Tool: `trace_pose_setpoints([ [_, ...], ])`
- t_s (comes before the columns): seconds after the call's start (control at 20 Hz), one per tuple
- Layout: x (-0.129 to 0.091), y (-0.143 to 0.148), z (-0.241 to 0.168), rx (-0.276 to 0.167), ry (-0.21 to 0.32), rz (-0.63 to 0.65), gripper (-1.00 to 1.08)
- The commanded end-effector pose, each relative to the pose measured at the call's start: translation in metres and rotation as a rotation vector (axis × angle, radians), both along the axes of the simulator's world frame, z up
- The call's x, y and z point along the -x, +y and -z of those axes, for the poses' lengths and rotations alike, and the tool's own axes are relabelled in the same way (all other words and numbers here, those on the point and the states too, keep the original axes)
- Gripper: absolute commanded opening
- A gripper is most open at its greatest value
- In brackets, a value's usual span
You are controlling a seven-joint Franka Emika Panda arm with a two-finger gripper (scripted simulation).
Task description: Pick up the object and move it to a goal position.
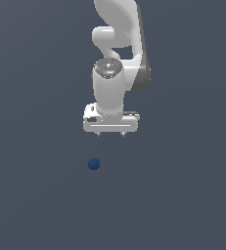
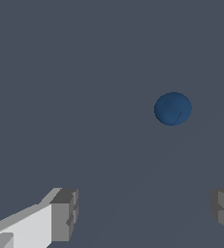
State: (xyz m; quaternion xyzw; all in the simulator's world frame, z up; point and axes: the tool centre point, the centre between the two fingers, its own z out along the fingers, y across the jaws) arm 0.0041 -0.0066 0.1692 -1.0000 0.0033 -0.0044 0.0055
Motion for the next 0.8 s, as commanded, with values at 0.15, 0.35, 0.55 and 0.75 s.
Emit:
trace_pose_setpoints([
  [0.15,-0.002,0.001,-0.003,0.002,-0.004,-0.01,1.0],
  [0.35,-0.007,0.006,-0.014,0.012,-0.019,-0.048,1.0],
  [0.55,-0.008,0.009,-0.019,0.015,-0.025,-0.063,1.0],
  [0.75,-0.009,0.007,-0.016,0.015,-0.024,-0.059,1.0],
])
